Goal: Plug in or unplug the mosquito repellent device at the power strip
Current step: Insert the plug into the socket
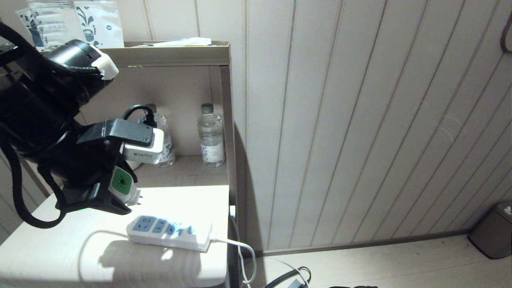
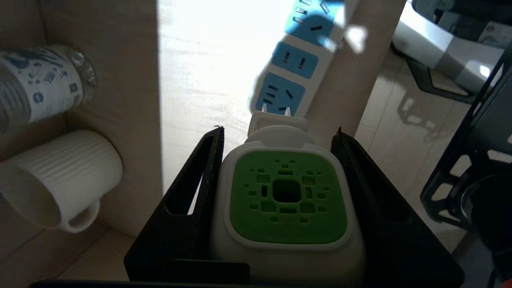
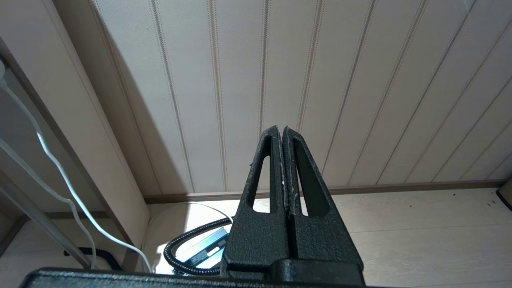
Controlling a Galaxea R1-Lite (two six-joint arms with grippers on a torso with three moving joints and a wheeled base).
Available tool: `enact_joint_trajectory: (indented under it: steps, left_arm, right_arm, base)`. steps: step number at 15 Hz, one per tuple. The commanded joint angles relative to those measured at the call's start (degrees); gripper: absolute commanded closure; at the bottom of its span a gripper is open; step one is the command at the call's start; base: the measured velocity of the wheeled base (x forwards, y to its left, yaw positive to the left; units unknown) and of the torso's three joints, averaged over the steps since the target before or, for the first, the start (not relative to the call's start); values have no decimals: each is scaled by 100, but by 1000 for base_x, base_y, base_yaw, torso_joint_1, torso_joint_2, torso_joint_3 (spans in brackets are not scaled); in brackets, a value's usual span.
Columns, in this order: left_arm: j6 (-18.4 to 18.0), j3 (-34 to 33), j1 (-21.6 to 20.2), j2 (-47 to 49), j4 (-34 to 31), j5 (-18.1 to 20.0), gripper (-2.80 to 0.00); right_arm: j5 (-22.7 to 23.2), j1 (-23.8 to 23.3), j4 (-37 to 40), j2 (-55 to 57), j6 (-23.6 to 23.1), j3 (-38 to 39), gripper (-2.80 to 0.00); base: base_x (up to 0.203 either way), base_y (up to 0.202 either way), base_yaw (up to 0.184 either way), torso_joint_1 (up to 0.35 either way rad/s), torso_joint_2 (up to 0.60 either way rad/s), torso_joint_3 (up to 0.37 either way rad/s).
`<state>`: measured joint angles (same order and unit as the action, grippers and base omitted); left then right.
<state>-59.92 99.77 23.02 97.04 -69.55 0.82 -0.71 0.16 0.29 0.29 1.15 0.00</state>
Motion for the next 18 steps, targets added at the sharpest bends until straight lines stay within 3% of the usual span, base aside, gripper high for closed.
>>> enact_joint_trajectory:
  steps: [1,5,8,18]
  left_arm:
    - [-207,137,1,332,-163,5,0]
    - [-474,789,10,894,-900,58,0]
    - [-879,842,113,1158,-989,-136,0]
    - [-973,834,362,1488,-995,-320,0]
  right_arm:
    - [0,2,-3,-3,0,0,0]
    - [0,2,-3,-3,0,0,0]
    - [0,2,-3,-3,0,0,0]
    - [0,2,0,-3,0,0,0]
  base:
    - [0,0,0,0,0,0]
    - [0,0,0,0,0,0]
    - [0,0,0,0,0,0]
    - [0,0,0,0,0,0]
